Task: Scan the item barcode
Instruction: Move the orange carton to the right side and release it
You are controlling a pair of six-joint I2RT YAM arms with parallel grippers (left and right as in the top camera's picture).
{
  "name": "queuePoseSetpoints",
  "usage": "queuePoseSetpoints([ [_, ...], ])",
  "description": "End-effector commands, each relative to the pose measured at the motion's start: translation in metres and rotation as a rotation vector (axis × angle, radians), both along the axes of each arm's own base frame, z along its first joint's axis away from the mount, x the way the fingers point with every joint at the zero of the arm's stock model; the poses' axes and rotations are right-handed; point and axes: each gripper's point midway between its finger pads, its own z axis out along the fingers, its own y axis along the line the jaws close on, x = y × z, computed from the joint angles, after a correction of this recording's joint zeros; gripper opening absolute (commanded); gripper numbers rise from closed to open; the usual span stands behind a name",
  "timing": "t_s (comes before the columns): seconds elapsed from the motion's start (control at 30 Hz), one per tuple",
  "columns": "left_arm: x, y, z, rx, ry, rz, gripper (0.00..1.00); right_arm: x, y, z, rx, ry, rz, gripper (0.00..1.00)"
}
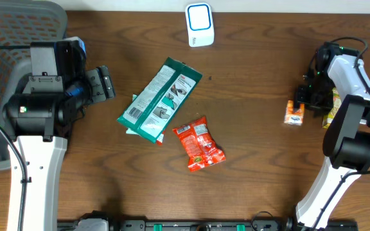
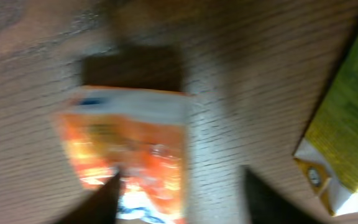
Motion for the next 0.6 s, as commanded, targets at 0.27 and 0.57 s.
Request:
queuePoseSetpoints([
  [0.27,0.001,0.001,0.006,0.001,-0.013,0.012,0.83,0.030,0.042,0.053,0.264,-0.112,-0.012,0.87],
  [0.57,0.001,0.001,0.006,0.001,-0.013,0.012,0.83,0.034,0.075,0.064,0.359,-0.131,0.020,0.92],
])
